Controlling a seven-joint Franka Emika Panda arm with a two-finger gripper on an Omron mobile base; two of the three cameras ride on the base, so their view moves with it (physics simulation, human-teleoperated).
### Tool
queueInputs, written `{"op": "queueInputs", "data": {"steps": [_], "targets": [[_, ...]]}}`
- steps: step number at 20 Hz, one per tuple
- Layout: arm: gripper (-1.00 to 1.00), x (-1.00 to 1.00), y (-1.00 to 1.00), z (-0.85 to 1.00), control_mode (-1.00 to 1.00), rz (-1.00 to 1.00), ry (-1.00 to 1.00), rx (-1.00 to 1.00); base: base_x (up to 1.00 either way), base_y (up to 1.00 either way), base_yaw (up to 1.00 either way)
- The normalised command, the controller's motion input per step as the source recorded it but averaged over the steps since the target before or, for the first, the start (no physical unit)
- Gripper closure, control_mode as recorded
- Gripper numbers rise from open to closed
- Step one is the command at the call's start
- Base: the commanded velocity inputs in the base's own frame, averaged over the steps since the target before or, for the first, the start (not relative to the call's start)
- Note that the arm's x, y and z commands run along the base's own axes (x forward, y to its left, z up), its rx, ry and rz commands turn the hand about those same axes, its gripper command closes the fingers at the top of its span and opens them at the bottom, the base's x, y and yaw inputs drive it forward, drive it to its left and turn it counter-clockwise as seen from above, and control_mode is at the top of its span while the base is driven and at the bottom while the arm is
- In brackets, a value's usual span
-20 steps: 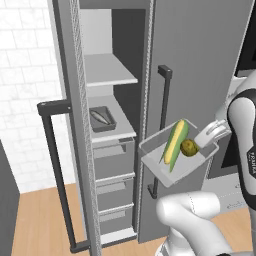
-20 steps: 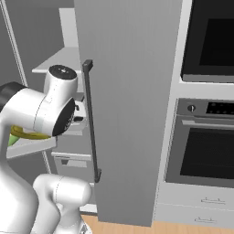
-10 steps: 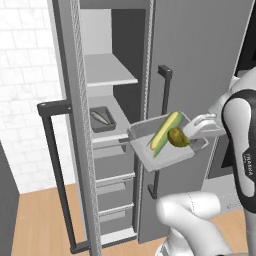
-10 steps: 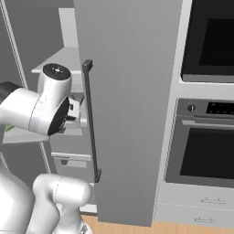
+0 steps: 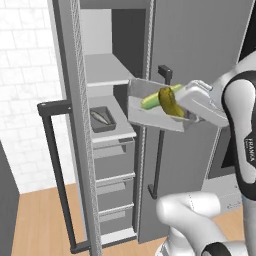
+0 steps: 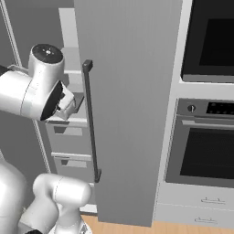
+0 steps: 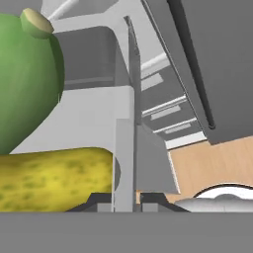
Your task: Take the meat container that has the fish and place it on the second highest rack of the freezer. Then take the vegetable container that has the corn and cucumber and place it on the highest rack of the freezer.
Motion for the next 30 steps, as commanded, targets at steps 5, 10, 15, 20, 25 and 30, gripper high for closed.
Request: {"op": "queueInputs", "data": {"steps": [5,10,15,20,25,30], "targets": [[1.00,0.53,0.28,0.25,-1.00,-0.47,0.10,0.20,0.00,0.00,0.00],[1.00,0.67,0.43,0.09,-1.00,-0.35,0.09,0.18,0.00,0.00,0.00],[1.00,0.65,0.60,0.00,-1.00,-0.12,0.13,0.09,0.00,0.00,0.00],[1.00,0.65,0.34,0.02,-1.00,-0.04,0.14,0.01,0.00,0.00,0.00],[1.00,0.76,0.26,0.00,-1.00,-0.10,0.08,-0.04,0.00,0.00,0.00],[1.00,0.74,0.32,0.00,-1.00,-0.10,0.00,0.00,0.00,0.00,0.00]]}}
